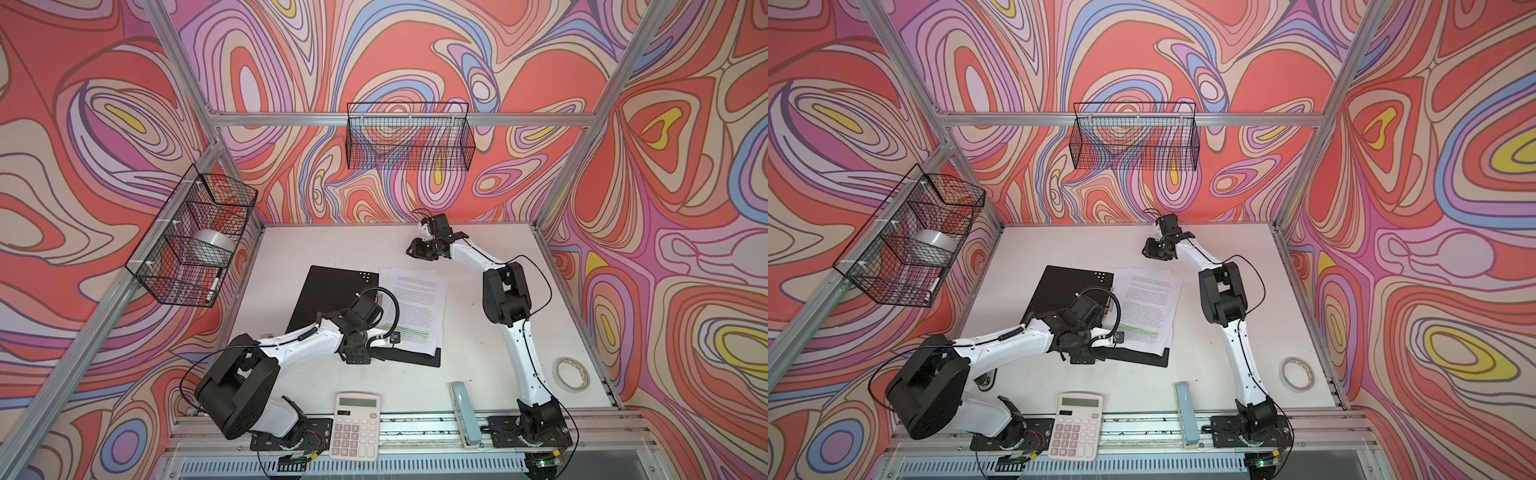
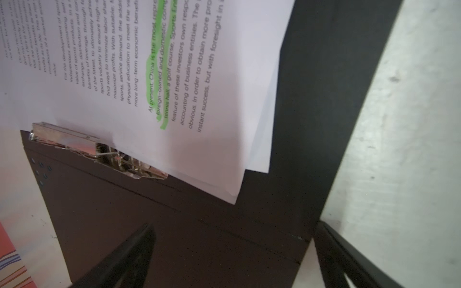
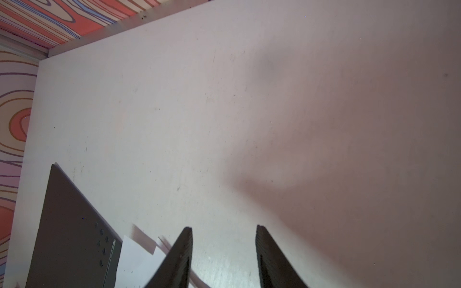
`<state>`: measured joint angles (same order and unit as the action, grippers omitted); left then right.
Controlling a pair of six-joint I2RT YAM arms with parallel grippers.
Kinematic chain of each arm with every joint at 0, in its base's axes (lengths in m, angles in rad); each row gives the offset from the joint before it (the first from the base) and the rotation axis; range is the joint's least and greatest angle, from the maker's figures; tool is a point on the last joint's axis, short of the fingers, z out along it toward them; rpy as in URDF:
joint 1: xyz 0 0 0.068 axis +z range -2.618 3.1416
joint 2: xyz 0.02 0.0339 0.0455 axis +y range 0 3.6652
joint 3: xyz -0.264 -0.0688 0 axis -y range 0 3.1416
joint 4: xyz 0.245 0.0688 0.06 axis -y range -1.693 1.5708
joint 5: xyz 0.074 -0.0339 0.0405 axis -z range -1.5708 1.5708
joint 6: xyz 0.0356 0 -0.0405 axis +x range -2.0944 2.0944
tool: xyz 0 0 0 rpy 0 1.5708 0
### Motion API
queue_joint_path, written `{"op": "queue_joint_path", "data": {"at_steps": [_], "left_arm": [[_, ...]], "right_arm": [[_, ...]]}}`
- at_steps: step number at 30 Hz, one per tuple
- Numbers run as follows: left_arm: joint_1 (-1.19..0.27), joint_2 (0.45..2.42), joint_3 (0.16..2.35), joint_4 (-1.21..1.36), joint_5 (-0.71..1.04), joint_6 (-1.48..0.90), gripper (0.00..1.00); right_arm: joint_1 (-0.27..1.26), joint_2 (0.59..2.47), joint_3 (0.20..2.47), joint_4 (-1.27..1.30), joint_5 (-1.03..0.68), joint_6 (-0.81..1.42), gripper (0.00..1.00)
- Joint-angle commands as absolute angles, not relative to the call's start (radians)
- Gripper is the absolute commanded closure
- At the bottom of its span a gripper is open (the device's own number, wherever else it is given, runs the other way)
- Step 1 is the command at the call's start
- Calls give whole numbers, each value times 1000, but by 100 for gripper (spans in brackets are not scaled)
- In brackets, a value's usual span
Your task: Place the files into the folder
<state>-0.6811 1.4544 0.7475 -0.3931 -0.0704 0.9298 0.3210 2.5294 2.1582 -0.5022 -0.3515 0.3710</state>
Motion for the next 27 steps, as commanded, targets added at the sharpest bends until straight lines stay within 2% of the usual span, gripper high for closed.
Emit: {"op": "queue_joint_path", "data": {"at_steps": [1, 10, 27], "left_arm": [[-684, 1451, 727, -340, -95, 923, 0], [-684, 1471, 707, -290, -108, 893, 0], [-684, 1531, 719, -280, -120, 877, 0]], "right_arm": [[319, 2588, 2230, -590, -403, 341, 56], [319, 2648, 2292, -732, -470, 303, 57], [344, 2591, 2231, -913, -503, 186, 58]]}}
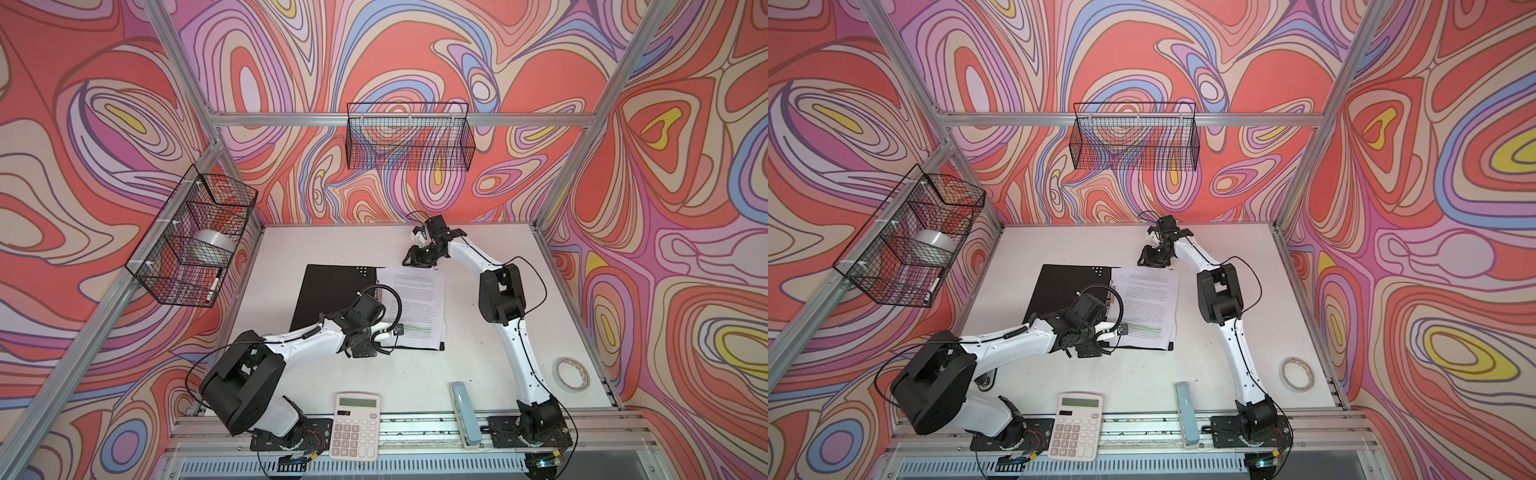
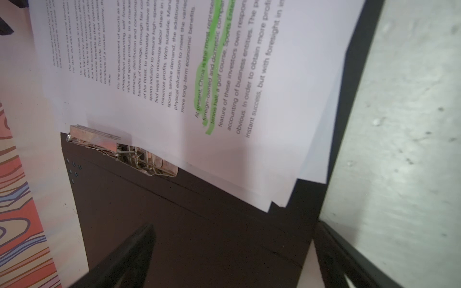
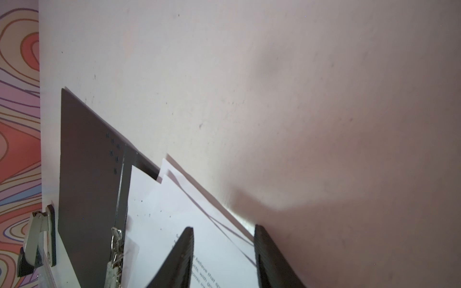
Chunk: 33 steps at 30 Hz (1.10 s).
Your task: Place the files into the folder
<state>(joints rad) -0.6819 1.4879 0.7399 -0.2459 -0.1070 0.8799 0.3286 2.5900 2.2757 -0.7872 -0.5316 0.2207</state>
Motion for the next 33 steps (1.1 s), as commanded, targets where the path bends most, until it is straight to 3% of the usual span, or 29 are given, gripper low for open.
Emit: {"op": "queue_joint_path", "data": {"at_steps": [1, 9, 14, 25, 33], "left_arm": [[-684, 1531, 719, -282, -120, 877, 0], [-684, 1517, 735, -329, -119, 873, 0], [-663, 1471, 786, -431, -107, 850, 0], [-609, 1419, 974, -655, 41, 651, 0], [-536, 1583, 1245, -712, 112, 378, 0]], "right_arm": [[343, 2585, 2226, -910, -503, 189, 58], [343, 2544, 2247, -846, -433, 265, 55], [344, 2368, 2162, -763, -286, 330, 55], [328, 1814, 1492, -605, -244, 502, 53], [323, 1507, 995, -392, -298, 655, 52]]}}
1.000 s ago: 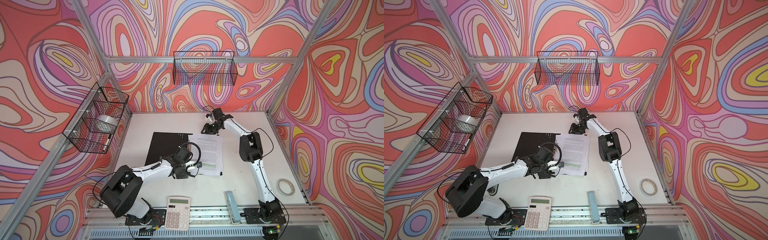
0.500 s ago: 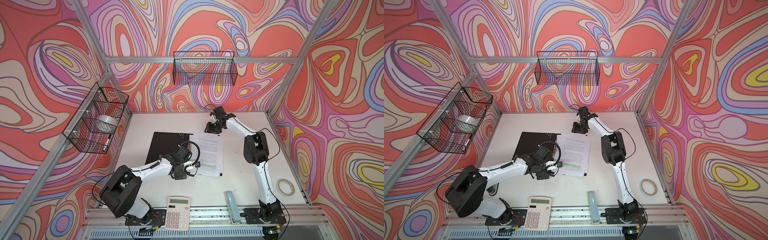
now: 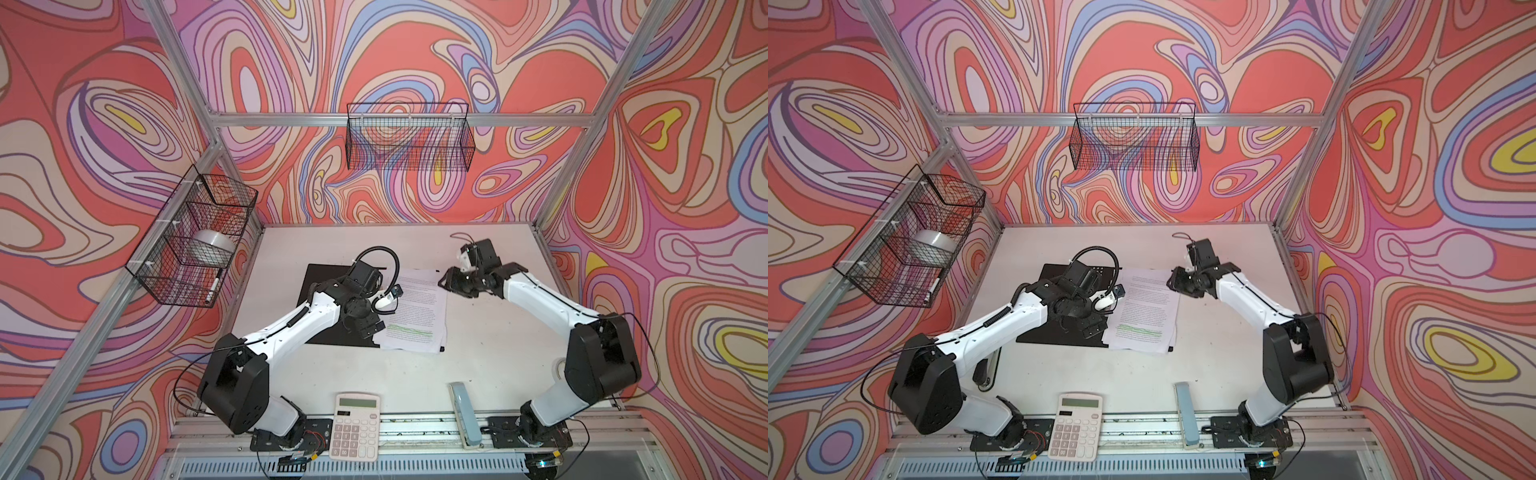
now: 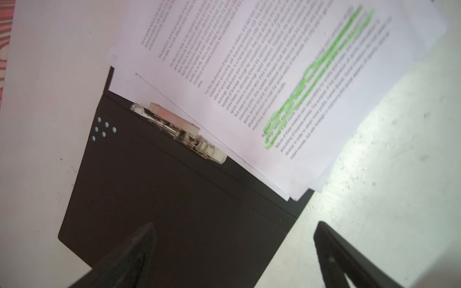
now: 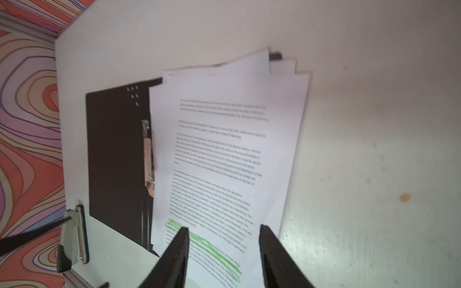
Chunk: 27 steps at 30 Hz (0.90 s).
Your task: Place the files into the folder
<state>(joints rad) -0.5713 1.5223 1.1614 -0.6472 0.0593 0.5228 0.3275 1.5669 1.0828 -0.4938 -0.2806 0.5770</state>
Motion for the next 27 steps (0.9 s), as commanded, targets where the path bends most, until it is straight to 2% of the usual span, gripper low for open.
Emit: {"op": "queue_joint_path", "data": {"at_steps": [1, 10, 27], "left_arm": [[-520, 1618, 1298, -733, 124, 329, 0], [-407, 1803, 1559, -840, 230, 60, 0], [-378, 1894, 1563, -858, 284, 51, 0]], "right_arm": [[321, 1491, 954, -367, -311, 667, 52], [305, 1544, 846, -234, -378, 695, 51], [288, 1759, 988, -295, -364, 587, 52]]}}
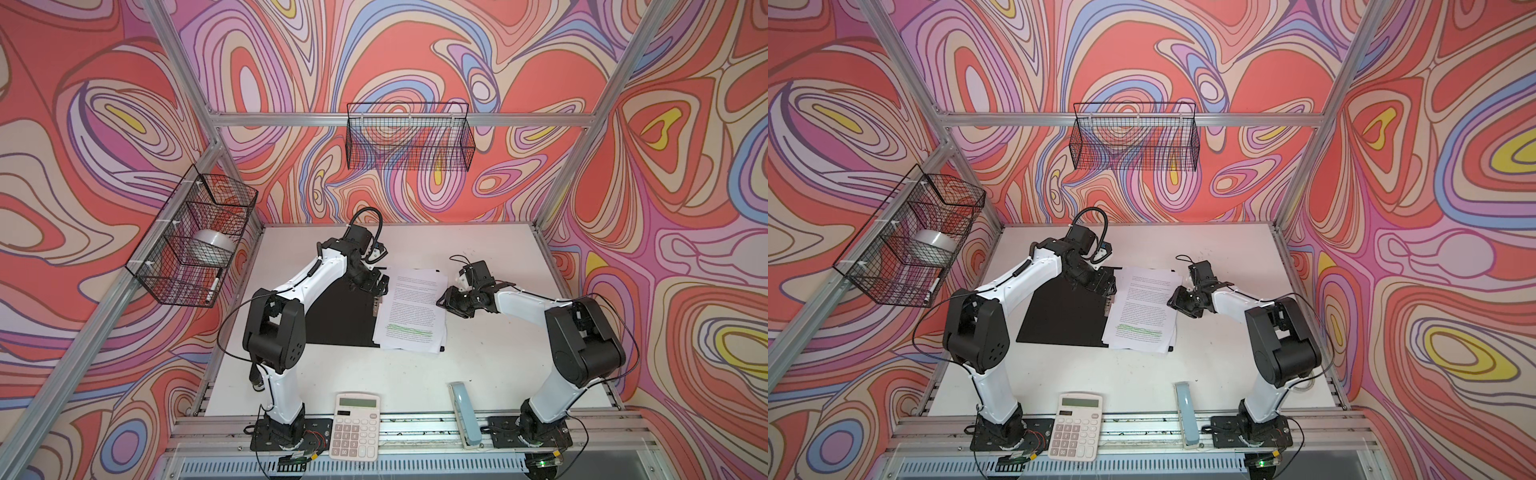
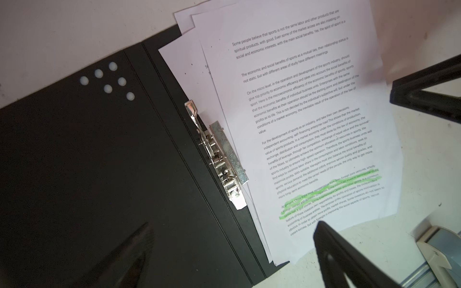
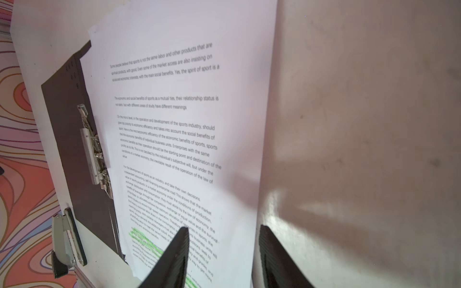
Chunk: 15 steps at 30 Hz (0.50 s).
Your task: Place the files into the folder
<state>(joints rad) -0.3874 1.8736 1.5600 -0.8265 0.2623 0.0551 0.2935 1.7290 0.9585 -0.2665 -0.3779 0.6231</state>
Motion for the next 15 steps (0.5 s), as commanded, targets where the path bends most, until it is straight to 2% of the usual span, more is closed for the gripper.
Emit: {"op": "queue_joint_path", "data": {"at_steps": [1, 15], "left_arm": [[-375, 1897, 1563, -859, 286, 52, 0], [-305, 1872, 1565, -859, 302, 157, 1]], "right_arm": [[288, 1764, 996, -300, -358, 584, 53], [288, 1803, 1065, -410, -278, 527, 54]]}}
